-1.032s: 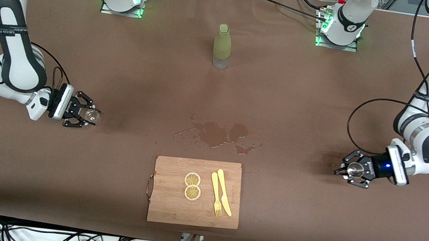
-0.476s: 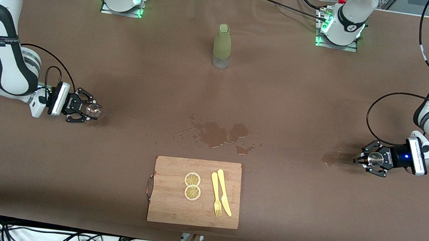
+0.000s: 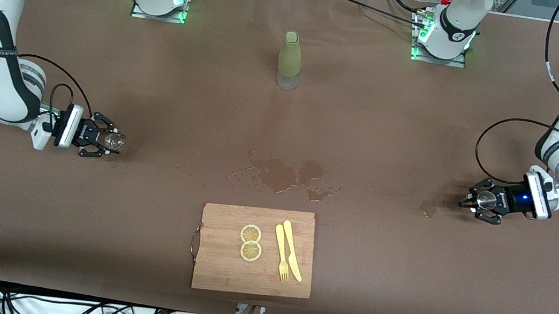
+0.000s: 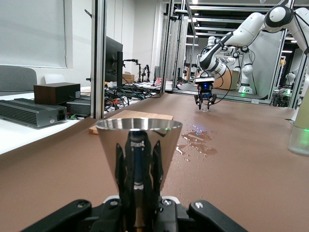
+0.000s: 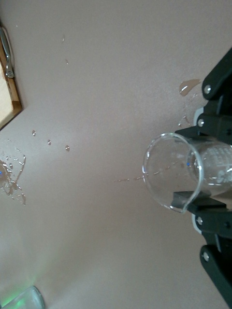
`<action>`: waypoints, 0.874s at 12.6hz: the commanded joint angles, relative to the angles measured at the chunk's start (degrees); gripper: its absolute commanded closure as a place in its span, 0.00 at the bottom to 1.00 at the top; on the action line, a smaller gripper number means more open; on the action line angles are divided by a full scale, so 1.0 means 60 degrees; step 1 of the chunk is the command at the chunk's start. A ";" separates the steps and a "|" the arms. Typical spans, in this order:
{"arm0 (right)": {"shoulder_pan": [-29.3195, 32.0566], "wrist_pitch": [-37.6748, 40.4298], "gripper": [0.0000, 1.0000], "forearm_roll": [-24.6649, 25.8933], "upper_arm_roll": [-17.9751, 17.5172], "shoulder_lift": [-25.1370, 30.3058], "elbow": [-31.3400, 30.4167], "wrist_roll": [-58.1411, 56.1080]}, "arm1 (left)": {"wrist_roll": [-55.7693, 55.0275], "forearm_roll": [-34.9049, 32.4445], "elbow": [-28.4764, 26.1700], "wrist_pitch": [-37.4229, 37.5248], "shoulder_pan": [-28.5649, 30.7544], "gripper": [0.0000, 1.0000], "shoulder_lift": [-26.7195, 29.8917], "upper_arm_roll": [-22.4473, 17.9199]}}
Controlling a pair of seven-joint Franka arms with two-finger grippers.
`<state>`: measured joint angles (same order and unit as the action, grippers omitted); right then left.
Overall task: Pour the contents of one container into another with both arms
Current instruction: 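Lower the beaker to the table while the left gripper lowers the jigger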
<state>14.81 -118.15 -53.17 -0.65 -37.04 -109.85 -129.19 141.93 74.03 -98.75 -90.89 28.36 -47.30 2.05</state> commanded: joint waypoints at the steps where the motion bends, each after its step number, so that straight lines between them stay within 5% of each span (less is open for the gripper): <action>1: 0.0080 0.0180 0.62 -0.0147 -0.0009 -0.0287 0.0232 -0.0250 | 0.0820 -0.0063 0.0009 0.0470 0.0078 1.00 -0.0450 -0.0107; 2: 0.0095 0.0180 0.45 -0.0162 -0.0009 -0.0345 0.0232 -0.0250 | 0.1026 -0.0078 0.0009 0.0456 0.0078 1.00 -0.0524 -0.0237; 3: 0.0139 0.0180 0.05 -0.0162 -0.0009 -0.0331 0.0232 -0.0207 | 0.1057 -0.0122 -0.0020 0.0456 0.0078 1.00 -0.0554 -0.0340; 11: 0.0110 0.1147 0.00 0.0451 0.0650 -0.0083 0.0452 -0.0163 | 0.1057 -0.0210 -0.0342 0.0427 0.0034 1.00 -0.0672 -0.0341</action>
<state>15.02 -113.15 -52.32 2.57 -38.46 -107.52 -129.53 146.84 74.03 -99.79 -89.21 28.46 -51.74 -0.05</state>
